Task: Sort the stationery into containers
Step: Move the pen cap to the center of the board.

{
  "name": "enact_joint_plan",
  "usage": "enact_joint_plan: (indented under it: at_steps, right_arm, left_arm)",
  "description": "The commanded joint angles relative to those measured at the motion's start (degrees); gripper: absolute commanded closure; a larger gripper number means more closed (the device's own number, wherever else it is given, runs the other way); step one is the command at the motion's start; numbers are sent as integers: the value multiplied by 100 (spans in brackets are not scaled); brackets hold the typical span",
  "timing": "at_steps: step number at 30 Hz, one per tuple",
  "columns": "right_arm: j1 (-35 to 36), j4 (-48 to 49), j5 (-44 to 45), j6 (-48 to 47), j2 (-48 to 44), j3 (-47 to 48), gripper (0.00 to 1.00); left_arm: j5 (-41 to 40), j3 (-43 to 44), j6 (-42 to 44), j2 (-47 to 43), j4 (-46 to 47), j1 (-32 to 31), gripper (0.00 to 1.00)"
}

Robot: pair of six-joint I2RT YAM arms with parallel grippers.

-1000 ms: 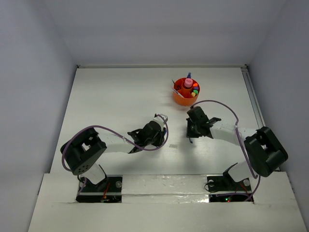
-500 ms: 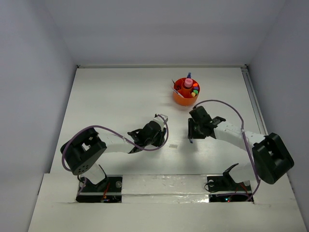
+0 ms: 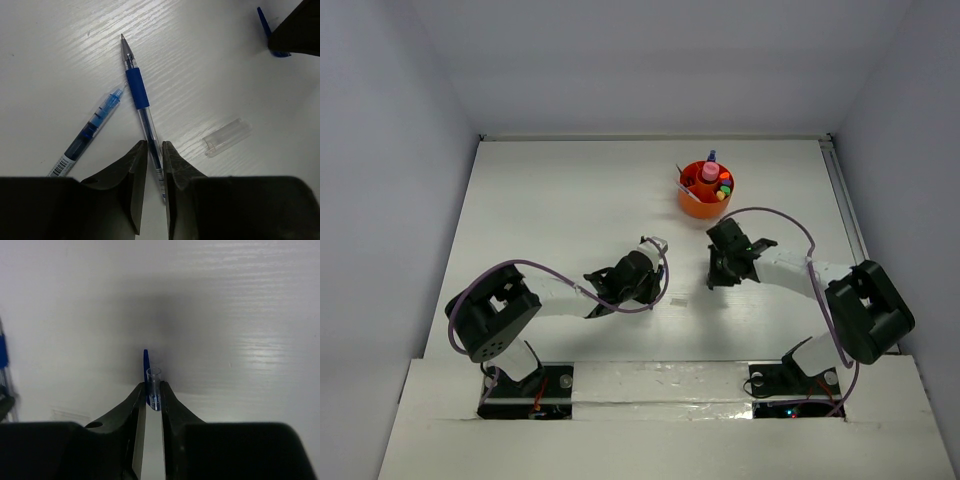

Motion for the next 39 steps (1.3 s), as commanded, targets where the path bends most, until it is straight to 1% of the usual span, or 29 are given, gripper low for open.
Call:
enact_joint_plan:
  at_steps: [1,5,6,9,11,12,13,15,17,18,19,20,21,22,23,24,25,26,28,29,35,39]
  right_arm:
    - [-268,1043,260,790,-83,-161,99]
    - [-471,2030,40,1845,-137,-592,92]
    - [-471,2162,-30,2204,-154,-663,86]
    - [-472,2601,-240,2776,-311,-970,77]
    - [-472,2699,-268,3067,-443,-1163,68]
    - [-472,2761,-338,3103,-662,-1243,62]
    - [-472,2857,-390,3104,-786,-1313,60]
    - [-472,2657,-400,2991,-1040,-1270,58]
    - [-472,2149,-356,2710,-1462,-1165,57]
    - [-472,1963,-269,2204,-1568,-1069,59]
    - [-472,1579,-233,1824,-1647,-807,61]
    - [-472,1296,-102,1533,-1613,-621,66]
    - [-472,1076,125,895,-1517,-437,88]
    - [-472,813,215,628,-1395,-26,99]
    - [-472,305,329,443,-1080,178,100]
    - [-472,179,356,-12,-938,320,100]
    - [-472,82,295,-199,-797,434,100]
    - [-472,-215,277,-253,-656,670,100]
    - [-472,-323,-134,-560,-383,717,100]
    - [-472,-419,-145,-596,-304,812,100]
    - [-472,-394,-575,-781,-145,550,100]
    - [-472,-236,-602,-772,-119,313,100]
  left_arm:
    - [100,-88,51,-128,78,10,86]
    - [118,-114,60,-136,78,10,93]
    - [118,-123,60,-154,87,10,94]
    - [118,-158,60,-189,96,10,96]
    - [153,-167,60,-198,114,10,97]
    - [162,-159,60,-206,122,10,97]
    - [162,-159,69,-207,122,10,97]
    - [171,-167,78,-207,122,10,97]
    - [162,-176,78,-224,114,10,97]
    - [153,-185,69,-250,114,10,97]
    - [162,-194,78,-268,122,10,97]
    - [162,-194,78,-268,131,10,97]
    - [162,-194,78,-286,131,10,98]
    - [162,-176,78,-286,131,10,98]
    - [179,-176,78,-286,131,10,98]
    - [171,-176,78,-294,131,10,98]
    - [162,-194,78,-294,140,10,98]
    - [162,-202,69,-303,140,10,100]
    - [145,-220,69,-312,140,10,100]
    - [144,-220,60,-312,140,10,100]
    - [162,-211,60,-251,140,10,100]
    - [118,-185,60,-189,114,10,100]
